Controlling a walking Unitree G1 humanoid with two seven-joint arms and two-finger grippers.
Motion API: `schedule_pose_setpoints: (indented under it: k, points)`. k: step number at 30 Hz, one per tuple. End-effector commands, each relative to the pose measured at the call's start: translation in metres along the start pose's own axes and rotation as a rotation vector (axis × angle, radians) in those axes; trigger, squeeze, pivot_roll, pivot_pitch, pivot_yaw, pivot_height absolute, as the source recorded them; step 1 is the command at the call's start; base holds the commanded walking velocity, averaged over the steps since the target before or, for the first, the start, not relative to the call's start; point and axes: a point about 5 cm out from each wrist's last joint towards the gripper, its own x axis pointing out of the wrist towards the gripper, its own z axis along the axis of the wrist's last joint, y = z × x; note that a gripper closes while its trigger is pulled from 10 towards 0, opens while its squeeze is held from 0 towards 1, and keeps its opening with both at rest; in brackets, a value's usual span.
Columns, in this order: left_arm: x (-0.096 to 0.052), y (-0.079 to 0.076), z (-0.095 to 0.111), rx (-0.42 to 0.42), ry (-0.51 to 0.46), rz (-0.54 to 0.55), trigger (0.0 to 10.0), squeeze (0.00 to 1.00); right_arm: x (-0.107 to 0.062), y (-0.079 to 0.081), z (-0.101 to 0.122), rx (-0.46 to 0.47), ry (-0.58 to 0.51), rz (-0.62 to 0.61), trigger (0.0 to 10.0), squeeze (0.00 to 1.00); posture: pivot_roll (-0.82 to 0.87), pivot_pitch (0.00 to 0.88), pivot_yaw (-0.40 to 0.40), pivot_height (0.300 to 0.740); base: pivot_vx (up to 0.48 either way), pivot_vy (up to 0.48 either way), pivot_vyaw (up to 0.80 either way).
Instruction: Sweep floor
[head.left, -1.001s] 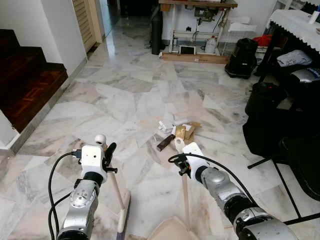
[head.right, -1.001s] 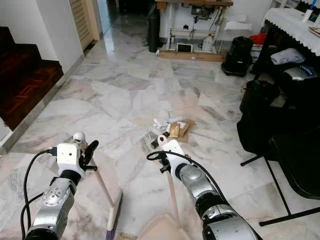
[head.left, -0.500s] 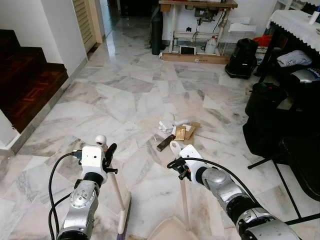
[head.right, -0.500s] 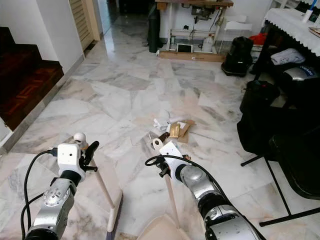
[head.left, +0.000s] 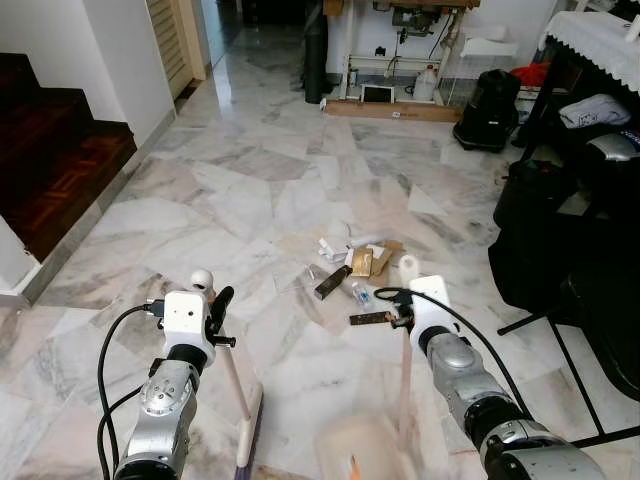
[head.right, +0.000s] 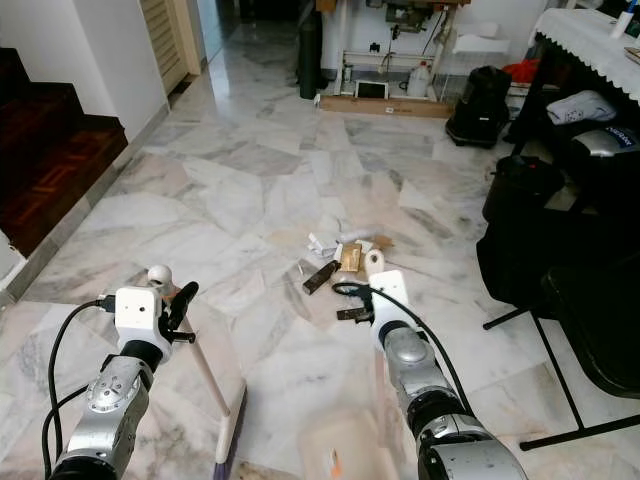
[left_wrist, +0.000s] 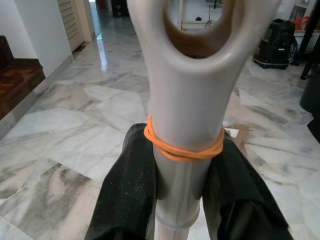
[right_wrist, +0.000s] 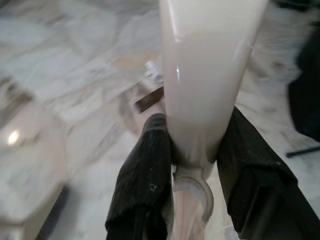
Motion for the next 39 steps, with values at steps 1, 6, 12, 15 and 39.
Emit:
schedule_pose_setpoints:
  k: [1, 6, 12, 15, 39]
  points:
    - [0.005, -0.001, 0.008, 0.014, -0.033, -0.013, 10.0, 0.00, 0.002, 0.002, 0.013, 0.043, -0.072, -0.026, 10.0, 0.00, 0.07, 0.013, -0.029, 0.740, 0.000, 0.000, 0.00]
    - [0.005, -0.001, 0.008, 0.014, -0.033, -0.016, 10.0, 0.00, 0.001, 0.004, 0.012, 0.066, -0.090, -0.047, 10.0, 0.00, 0.07, 0.014, -0.030, 0.740, 0.000, 0.000, 0.00]
    - [0.005, -0.002, 0.007, 0.017, -0.031, -0.016, 10.0, 0.00, -0.002, -0.003, 0.001, 0.081, -0.049, -0.159, 10.0, 0.00, 0.07, 0.016, -0.033, 0.740, 0.000, 0.000, 0.00]
    - [0.005, -0.002, 0.007, 0.018, -0.031, -0.016, 10.0, 0.00, -0.003, -0.005, -0.004, 0.085, -0.036, -0.186, 10.0, 0.00, 0.07, 0.018, -0.034, 0.740, 0.000, 0.000, 0.00]
    - [0.004, -0.004, 0.008, 0.018, -0.031, -0.025, 10.0, 0.00, -0.013, 0.007, -0.048, 0.178, 0.204, -0.163, 10.0, 0.00, 0.07, 0.024, -0.032, 0.740, 0.000, 0.000, 0.00]
